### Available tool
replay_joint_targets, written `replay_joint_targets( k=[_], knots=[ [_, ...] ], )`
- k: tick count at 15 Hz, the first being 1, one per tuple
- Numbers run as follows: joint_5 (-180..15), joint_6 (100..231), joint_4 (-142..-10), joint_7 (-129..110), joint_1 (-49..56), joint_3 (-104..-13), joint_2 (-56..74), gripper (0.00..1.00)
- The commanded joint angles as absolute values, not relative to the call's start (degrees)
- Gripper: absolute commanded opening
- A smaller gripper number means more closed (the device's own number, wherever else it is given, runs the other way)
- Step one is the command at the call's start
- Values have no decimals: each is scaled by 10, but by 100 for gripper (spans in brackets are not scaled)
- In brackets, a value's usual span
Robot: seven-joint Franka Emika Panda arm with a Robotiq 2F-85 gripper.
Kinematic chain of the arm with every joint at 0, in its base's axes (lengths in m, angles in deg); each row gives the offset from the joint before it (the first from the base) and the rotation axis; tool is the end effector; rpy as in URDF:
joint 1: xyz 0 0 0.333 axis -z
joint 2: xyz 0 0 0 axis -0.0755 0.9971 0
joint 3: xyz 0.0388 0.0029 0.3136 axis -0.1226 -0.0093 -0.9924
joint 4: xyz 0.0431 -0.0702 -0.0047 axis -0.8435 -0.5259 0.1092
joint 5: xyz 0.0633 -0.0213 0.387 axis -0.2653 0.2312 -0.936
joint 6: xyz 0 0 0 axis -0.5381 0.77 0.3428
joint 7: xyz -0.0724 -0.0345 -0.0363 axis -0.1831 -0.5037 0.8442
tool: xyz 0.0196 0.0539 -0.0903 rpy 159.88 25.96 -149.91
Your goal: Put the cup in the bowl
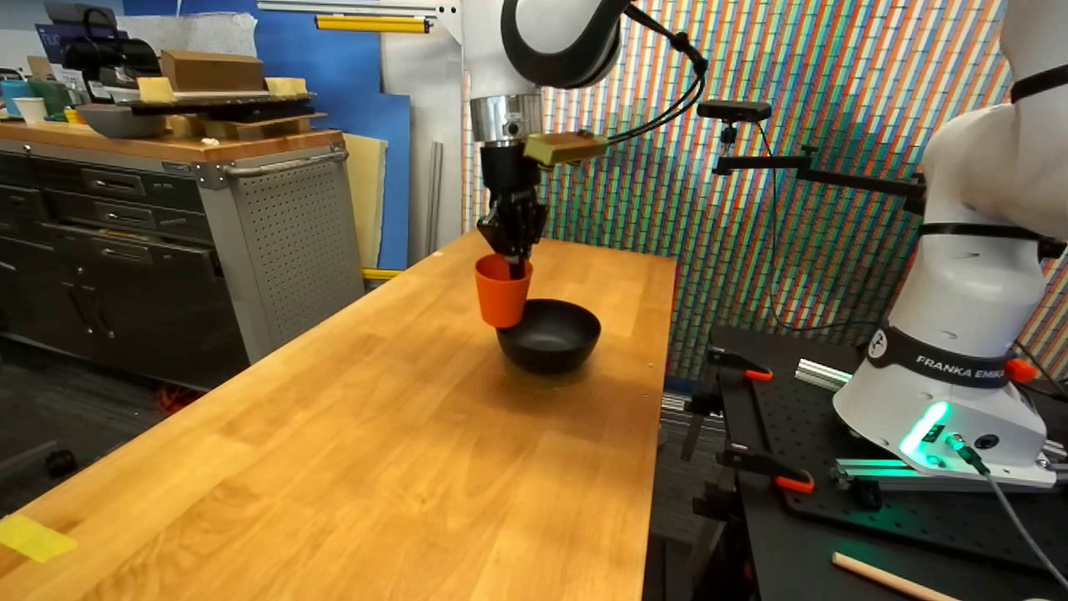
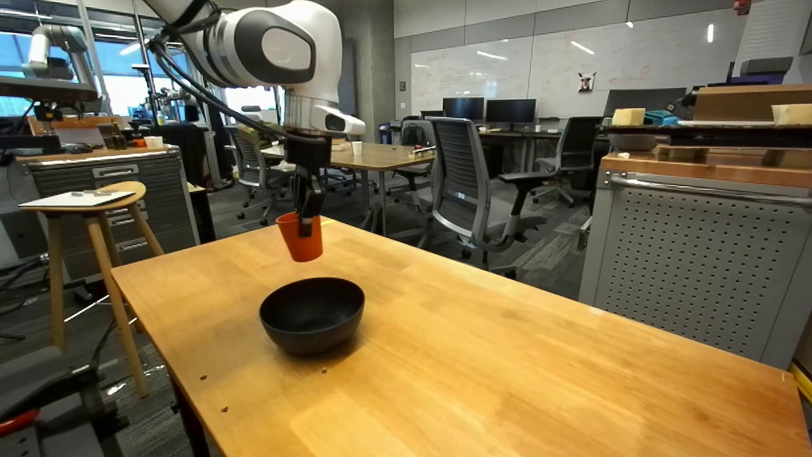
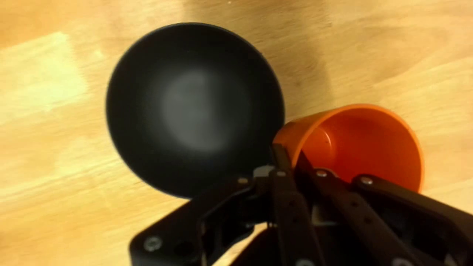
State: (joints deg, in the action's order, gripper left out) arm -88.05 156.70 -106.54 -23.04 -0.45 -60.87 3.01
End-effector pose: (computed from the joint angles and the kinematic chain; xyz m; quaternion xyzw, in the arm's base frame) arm 0.5466 0.0313 0.3109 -0.9865 0.1505 0.0650 0.0056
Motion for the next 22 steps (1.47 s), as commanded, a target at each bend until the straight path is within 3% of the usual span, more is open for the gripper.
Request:
replay_joint_targets(
  k=[1,13,14,16,22],
  knots=[
    [-851,1586,-1128,-303,18,-589,-30,4],
    [-942,1614,-1139,-260,56,-591,64,5],
    [-947,1618,-1138,-256,57,-591,69,31],
    [-950,1621,-1136,-255,58,-589,76,39],
    [-919,1618,-1147,-278,45,-584,34,85]
  ],
)
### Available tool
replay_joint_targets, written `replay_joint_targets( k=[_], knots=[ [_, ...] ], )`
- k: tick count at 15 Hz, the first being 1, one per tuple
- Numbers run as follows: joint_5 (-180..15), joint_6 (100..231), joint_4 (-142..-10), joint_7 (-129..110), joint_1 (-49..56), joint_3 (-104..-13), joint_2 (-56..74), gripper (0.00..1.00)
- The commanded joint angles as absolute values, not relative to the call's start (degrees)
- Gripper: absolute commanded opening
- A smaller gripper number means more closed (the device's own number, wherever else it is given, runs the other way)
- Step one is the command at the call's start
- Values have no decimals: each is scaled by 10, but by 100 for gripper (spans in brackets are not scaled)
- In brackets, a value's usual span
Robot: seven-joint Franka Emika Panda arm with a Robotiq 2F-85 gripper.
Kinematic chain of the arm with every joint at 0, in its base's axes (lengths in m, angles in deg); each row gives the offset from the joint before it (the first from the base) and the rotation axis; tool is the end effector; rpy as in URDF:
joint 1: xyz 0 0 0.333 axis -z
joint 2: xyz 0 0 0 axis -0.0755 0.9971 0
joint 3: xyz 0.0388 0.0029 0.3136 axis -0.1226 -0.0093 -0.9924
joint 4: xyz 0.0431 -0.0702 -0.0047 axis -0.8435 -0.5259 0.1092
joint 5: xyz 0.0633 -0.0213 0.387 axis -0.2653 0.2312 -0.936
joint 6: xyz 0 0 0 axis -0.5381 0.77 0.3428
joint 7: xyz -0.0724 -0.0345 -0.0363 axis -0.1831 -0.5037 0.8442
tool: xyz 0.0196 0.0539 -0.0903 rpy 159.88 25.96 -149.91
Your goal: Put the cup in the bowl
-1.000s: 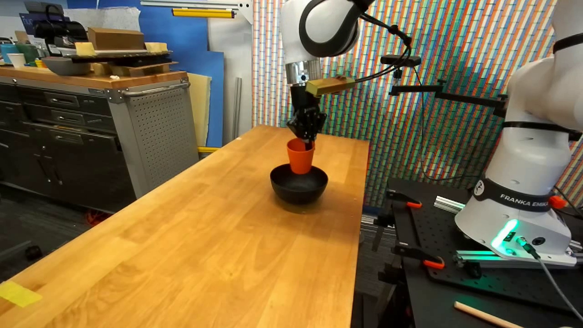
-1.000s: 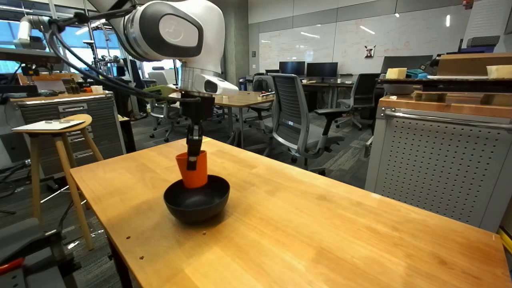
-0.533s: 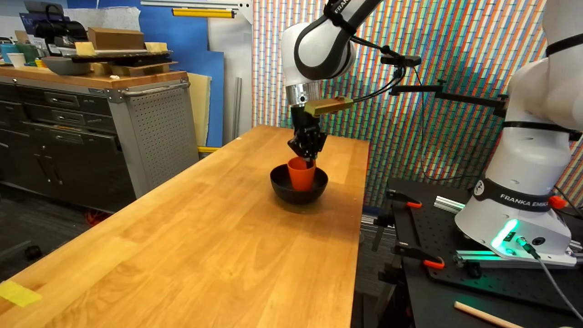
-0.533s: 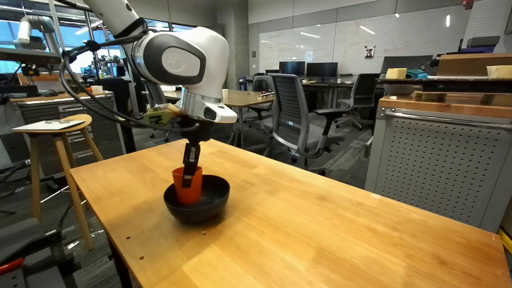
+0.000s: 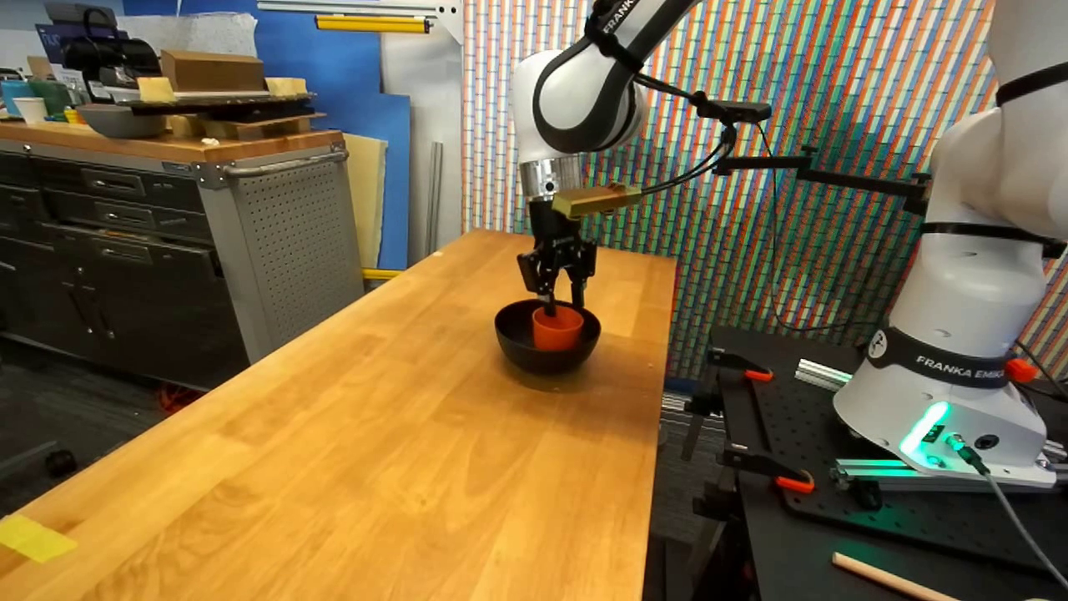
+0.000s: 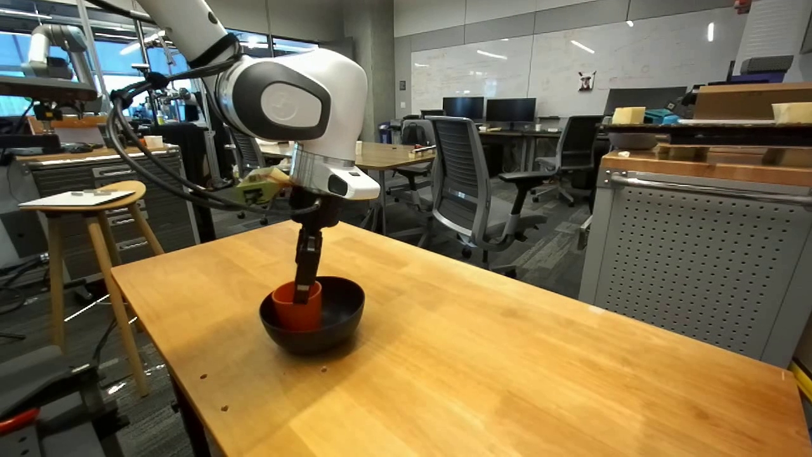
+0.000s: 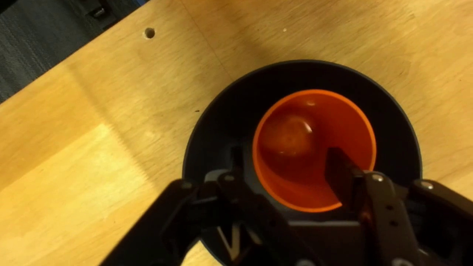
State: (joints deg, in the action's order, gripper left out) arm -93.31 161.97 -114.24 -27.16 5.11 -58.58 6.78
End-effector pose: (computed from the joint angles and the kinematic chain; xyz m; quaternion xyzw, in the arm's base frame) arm 0.5055 -0.0396 0.2313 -0.9502 0.2867 0.1206 0.0216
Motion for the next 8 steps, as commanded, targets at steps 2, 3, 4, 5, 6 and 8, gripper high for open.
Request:
replay_joint_targets(
  k=[2,3,4,5,6,8],
  knots=[
    [-887,1608,-1153,-288,34,-586,-2,100],
    [-863,1599,-1155,-292,24,-592,-25,100],
    [-844,1592,-1154,-295,18,-598,-40,100],
    [-820,1590,-1155,-300,9,-605,-56,100],
    [-805,1580,-1155,-296,3,-616,-71,100],
    [-780,1556,-1151,-284,-10,-643,-96,100]
  ],
)
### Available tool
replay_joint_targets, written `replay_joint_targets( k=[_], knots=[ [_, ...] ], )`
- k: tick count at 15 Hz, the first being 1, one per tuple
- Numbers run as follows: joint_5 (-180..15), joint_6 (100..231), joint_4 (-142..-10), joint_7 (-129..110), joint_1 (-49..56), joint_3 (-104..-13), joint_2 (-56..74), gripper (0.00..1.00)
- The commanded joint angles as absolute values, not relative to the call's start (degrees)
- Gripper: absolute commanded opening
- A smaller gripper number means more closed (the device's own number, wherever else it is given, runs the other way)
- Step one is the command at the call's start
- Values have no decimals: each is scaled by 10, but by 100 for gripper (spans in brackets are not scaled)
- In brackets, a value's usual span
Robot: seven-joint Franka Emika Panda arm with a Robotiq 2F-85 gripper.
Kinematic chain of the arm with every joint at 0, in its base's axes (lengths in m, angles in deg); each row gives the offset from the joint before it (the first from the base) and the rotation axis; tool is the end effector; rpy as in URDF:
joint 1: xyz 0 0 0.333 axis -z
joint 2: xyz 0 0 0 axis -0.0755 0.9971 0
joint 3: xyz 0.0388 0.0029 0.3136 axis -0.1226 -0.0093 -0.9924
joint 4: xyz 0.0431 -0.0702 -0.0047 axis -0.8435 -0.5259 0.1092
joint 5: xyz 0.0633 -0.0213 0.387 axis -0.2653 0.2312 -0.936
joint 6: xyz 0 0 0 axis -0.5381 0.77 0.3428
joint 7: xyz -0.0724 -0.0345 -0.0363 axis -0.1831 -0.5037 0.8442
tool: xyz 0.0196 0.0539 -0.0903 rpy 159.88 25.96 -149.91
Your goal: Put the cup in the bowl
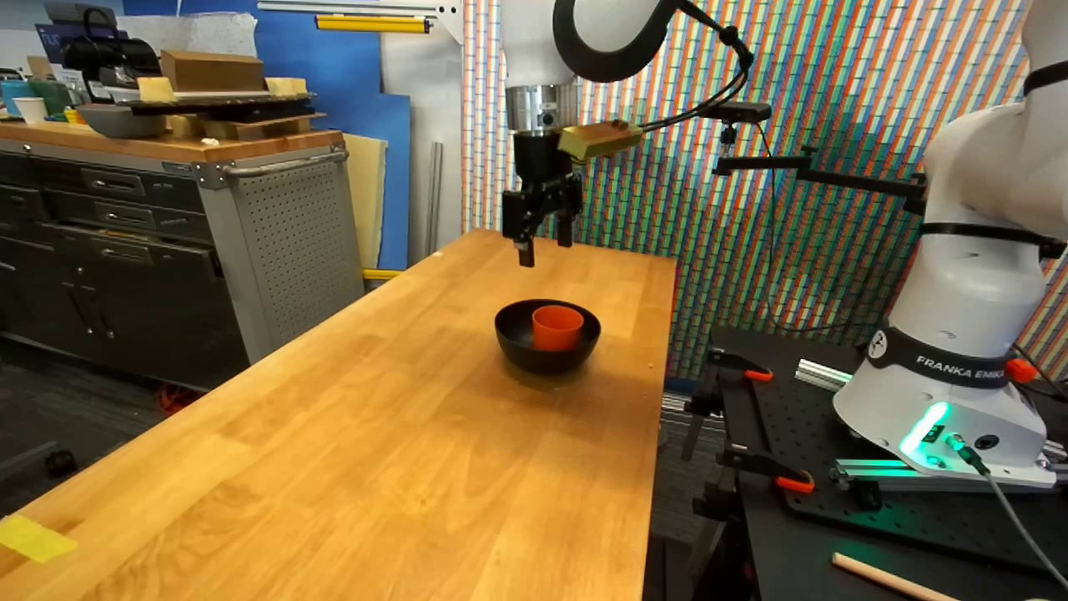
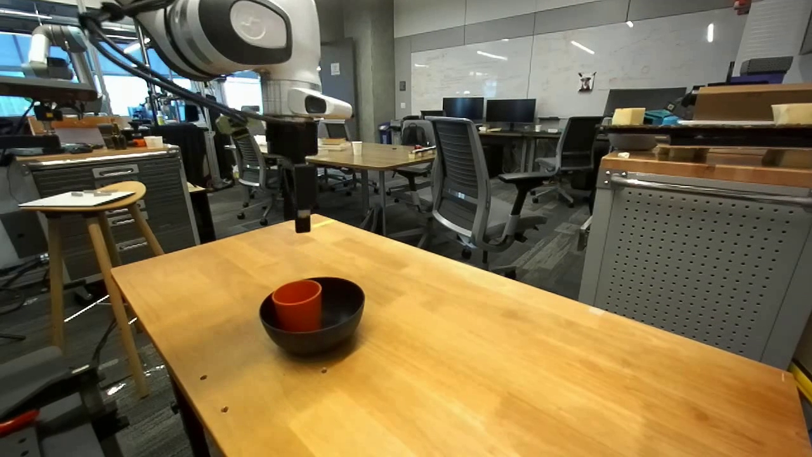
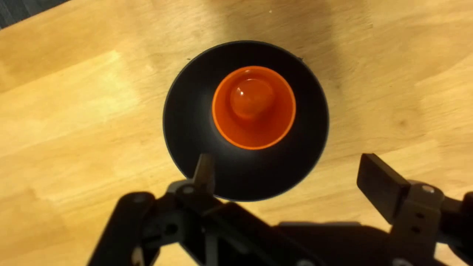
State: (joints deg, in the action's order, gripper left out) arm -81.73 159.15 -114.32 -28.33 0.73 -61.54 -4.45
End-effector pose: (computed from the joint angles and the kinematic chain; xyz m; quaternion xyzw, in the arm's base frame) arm 0.5106 0.0211 0.3271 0.9850 -0.1656 -0.0381 0.0318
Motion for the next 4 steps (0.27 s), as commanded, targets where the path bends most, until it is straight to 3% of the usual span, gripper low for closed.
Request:
replay_joint_targets(
  k=[1,4],
  knots=[
    [-786,1537,-1149,-266,-15,-656,-104,100],
    [-799,1560,-1144,-284,-5,-658,-82,100]
  ],
)
